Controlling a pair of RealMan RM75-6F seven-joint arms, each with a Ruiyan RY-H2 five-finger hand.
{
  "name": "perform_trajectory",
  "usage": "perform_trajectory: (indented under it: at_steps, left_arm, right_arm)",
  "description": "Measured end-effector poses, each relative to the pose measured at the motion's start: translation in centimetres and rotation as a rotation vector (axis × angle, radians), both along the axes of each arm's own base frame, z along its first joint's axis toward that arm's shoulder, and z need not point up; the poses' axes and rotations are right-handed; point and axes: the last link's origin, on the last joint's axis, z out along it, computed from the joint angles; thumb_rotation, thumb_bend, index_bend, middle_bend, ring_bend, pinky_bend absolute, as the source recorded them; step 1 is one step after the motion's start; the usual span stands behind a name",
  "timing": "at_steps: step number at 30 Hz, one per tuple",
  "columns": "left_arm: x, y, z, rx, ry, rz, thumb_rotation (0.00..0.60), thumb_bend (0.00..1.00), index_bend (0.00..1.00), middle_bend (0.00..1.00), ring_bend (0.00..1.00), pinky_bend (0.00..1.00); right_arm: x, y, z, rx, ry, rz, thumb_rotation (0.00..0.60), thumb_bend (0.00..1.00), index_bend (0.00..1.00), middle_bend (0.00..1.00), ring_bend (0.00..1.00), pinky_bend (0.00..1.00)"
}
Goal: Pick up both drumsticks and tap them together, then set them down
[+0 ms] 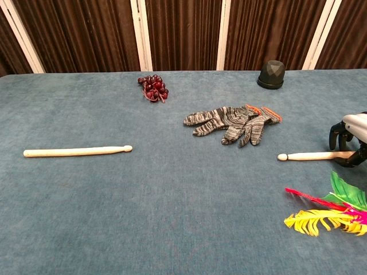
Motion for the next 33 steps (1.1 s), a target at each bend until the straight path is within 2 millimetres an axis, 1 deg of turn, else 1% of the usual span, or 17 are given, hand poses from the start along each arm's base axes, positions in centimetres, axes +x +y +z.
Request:
perform_trajectory:
  at_steps: [16,24,33]
  left_arm:
    - [0.0,0.03,-0.09,-0.001,0.003,0.003,0.6,0.36,0.14,0.11,0.0,0.0]
    - [0.03,0.05,-0.11,-0.001,0.004,0.004,0.6,0.36,0.14,0.11,0.0,0.0]
    - [-0.03,0.04,0.04,0.003,0.001,0.008,0.6,0.36,0.14,0.11,0.0,0.0]
  right_arm:
    - [-0.5,-0.27,0.16,0.012,0.047,0.011,0.6,0.39,0.47,0.51,0.32,0.04]
    - [-0.49,-0.3,0.12,0.012,0.037,0.011,0.6,0.39,0.52,0.51,0.33,0.04]
    - [-0.48,-0.25,-0.17,0.02,0.034,0.01,0.6,0.39,0.53,0.51,0.34,0.04]
